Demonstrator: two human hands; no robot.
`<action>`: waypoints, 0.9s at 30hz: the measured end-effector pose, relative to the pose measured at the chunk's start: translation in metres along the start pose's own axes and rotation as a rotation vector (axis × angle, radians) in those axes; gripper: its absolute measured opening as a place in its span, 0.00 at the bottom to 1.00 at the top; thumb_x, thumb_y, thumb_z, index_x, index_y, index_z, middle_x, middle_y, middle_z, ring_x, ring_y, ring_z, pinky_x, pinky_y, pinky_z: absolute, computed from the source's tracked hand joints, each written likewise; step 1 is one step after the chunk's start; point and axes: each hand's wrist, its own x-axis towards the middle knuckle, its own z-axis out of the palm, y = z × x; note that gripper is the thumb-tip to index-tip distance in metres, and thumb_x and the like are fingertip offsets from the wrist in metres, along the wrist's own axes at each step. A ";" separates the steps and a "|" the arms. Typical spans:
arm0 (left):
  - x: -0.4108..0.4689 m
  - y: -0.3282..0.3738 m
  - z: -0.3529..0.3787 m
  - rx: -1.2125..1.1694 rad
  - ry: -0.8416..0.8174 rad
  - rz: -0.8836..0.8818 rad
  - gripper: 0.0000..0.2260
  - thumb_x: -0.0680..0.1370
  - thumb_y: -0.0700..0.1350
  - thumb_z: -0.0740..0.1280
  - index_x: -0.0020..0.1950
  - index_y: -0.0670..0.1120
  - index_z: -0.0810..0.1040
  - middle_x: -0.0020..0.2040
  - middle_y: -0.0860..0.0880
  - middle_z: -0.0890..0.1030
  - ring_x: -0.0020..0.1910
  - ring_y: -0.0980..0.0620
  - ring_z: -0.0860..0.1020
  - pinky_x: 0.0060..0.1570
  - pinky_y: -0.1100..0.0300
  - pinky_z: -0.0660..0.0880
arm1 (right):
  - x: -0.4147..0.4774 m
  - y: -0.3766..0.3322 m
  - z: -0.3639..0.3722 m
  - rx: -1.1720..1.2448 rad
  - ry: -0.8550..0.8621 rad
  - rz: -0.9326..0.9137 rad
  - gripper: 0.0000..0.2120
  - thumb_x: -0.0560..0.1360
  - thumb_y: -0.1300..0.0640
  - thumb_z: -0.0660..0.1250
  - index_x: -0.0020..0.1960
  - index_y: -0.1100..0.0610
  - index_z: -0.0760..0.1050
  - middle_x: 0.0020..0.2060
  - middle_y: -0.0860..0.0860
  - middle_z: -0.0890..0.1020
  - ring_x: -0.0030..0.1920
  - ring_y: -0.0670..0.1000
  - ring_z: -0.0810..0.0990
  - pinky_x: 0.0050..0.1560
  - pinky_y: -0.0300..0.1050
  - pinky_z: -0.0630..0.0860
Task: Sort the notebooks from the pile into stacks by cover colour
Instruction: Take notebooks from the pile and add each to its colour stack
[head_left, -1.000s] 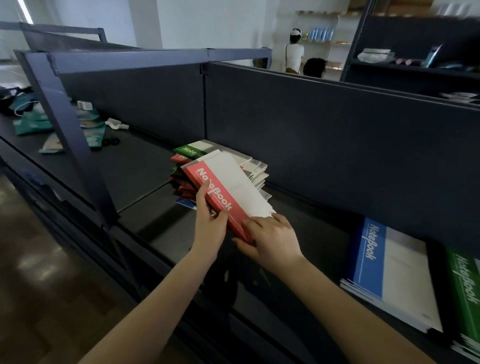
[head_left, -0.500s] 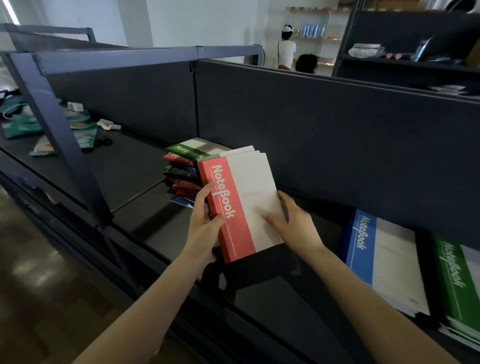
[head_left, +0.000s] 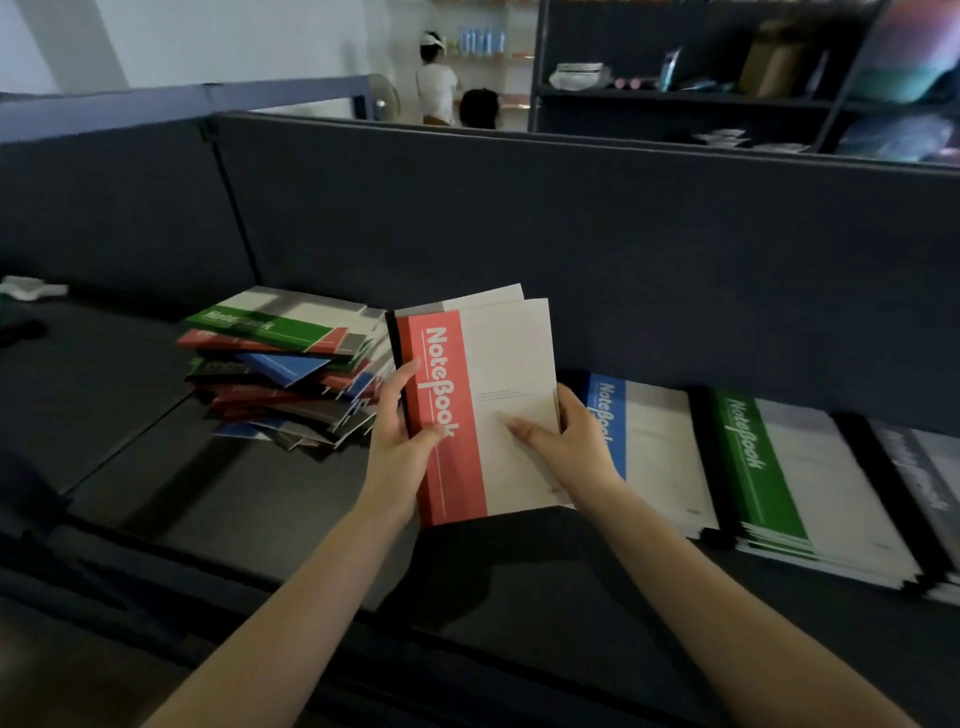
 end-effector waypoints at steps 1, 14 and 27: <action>0.001 -0.001 0.009 0.005 -0.031 0.000 0.29 0.75 0.28 0.63 0.68 0.56 0.66 0.62 0.55 0.73 0.60 0.55 0.74 0.53 0.57 0.75 | -0.003 0.001 -0.008 0.020 0.036 0.002 0.20 0.74 0.53 0.71 0.61 0.48 0.67 0.49 0.40 0.78 0.49 0.44 0.79 0.40 0.35 0.76; -0.007 -0.028 0.111 -0.123 -0.382 -0.046 0.28 0.76 0.40 0.66 0.70 0.61 0.61 0.63 0.58 0.73 0.59 0.61 0.77 0.49 0.64 0.78 | -0.049 0.028 -0.110 0.264 0.543 0.005 0.19 0.75 0.59 0.70 0.61 0.53 0.65 0.54 0.49 0.79 0.51 0.50 0.82 0.46 0.47 0.81; -0.024 -0.046 0.188 -0.161 -0.588 -0.114 0.23 0.79 0.42 0.63 0.67 0.66 0.63 0.70 0.58 0.68 0.64 0.61 0.73 0.55 0.61 0.77 | -0.104 0.053 -0.171 0.187 0.835 0.042 0.14 0.77 0.59 0.67 0.58 0.52 0.66 0.50 0.47 0.80 0.50 0.49 0.81 0.46 0.46 0.80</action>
